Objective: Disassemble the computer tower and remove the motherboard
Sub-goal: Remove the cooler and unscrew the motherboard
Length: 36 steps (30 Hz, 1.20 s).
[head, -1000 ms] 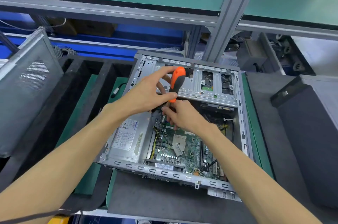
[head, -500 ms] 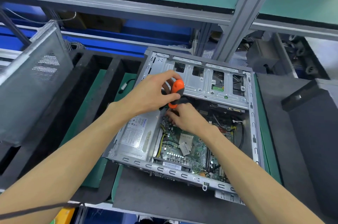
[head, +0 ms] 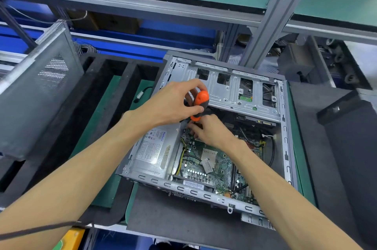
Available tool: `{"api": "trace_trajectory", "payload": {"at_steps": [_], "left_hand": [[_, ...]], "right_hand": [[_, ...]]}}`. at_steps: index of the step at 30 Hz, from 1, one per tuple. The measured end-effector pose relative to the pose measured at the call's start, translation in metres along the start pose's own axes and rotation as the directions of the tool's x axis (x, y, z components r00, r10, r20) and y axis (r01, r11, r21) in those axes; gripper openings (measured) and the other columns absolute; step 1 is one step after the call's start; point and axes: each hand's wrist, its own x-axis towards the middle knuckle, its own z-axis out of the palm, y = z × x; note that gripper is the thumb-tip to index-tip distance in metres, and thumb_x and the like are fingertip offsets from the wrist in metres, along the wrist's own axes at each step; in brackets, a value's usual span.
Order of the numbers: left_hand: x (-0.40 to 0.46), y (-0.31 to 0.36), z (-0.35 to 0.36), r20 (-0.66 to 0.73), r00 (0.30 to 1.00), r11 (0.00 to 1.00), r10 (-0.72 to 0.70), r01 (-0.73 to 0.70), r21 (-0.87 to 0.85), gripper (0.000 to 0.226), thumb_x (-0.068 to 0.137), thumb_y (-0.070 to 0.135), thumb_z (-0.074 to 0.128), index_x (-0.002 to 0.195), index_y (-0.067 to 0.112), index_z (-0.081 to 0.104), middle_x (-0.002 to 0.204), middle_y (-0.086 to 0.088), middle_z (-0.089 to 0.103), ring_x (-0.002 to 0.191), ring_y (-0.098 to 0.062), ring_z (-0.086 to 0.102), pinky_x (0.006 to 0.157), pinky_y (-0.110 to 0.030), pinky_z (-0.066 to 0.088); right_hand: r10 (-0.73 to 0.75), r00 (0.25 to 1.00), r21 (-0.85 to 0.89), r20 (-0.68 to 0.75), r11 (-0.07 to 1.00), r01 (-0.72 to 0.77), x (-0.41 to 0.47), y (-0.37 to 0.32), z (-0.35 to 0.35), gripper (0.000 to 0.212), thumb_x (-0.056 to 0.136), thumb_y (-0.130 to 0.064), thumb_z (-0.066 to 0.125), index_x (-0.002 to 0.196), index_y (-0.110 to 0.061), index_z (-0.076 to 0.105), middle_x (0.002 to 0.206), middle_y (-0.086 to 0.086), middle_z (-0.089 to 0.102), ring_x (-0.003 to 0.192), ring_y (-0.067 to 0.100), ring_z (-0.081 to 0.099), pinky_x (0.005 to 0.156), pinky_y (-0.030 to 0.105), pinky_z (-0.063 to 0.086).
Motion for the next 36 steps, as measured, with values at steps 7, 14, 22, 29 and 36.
{"api": "trace_trajectory", "payload": {"at_steps": [7,14,22,29,36], "left_hand": [[0.0,-0.001,-0.003,0.015,0.999,0.998,-0.048,0.048,-0.046,0.038,0.084,0.038,0.074,0.118,0.038,0.057,0.101,0.015,0.066,0.087,0.0,0.066,0.081,-0.032,0.057],[-0.001,-0.002,0.004,-0.172,0.94,0.911,-0.296,0.223,-0.347,0.029,0.104,0.016,0.038,0.11,0.012,0.066,0.1,-0.002,0.067,0.095,-0.017,0.066,0.082,-0.033,0.057],[0.01,0.018,0.017,0.212,0.874,0.601,-0.436,0.458,-0.655,0.045,0.106,0.033,0.033,0.087,0.005,0.061,0.074,-0.015,0.064,0.06,-0.023,0.061,0.056,-0.031,0.053],[0.011,0.004,-0.006,0.016,0.865,0.816,-0.502,0.479,-0.324,0.04,0.096,0.038,0.041,0.059,0.023,0.038,0.051,0.005,0.033,0.045,-0.016,0.028,0.057,-0.03,0.025],[-0.02,-0.052,-0.056,0.005,0.752,0.622,-0.659,0.549,-0.558,0.037,0.095,0.021,0.042,0.058,0.022,0.039,0.047,0.01,0.029,0.039,-0.009,0.021,0.036,-0.018,0.02]], "right_hand": [[0.042,0.999,0.048,0.022,0.998,-0.043,-0.002,0.001,-0.003,0.024,0.102,-0.027,0.058,0.094,-0.01,0.074,0.078,0.004,0.075,0.071,0.019,0.071,0.075,0.044,0.059],[0.006,0.997,0.184,-0.079,0.983,0.009,-0.01,-0.018,-0.037,0.022,0.104,-0.019,0.054,0.093,-0.013,0.072,0.074,-0.001,0.072,0.066,0.011,0.069,0.073,0.037,0.059],[0.015,0.938,0.477,-0.347,0.863,0.163,-0.023,-0.059,-0.089,0.023,0.105,-0.011,0.051,0.09,-0.006,0.068,0.071,0.003,0.067,0.058,0.011,0.061,0.06,0.021,0.05],[-0.004,0.927,0.559,-0.375,0.797,0.229,-0.02,-0.072,-0.09,0.026,0.107,-0.011,0.045,0.096,-0.003,0.068,0.074,0.002,0.064,0.064,0.016,0.06,0.061,0.03,0.051],[-0.046,0.936,0.592,-0.35,0.763,0.259,-0.003,-0.091,-0.077,0.025,0.104,-0.018,0.045,0.093,-0.015,0.067,0.074,-0.001,0.065,0.066,0.017,0.061,0.061,0.03,0.05]]}}
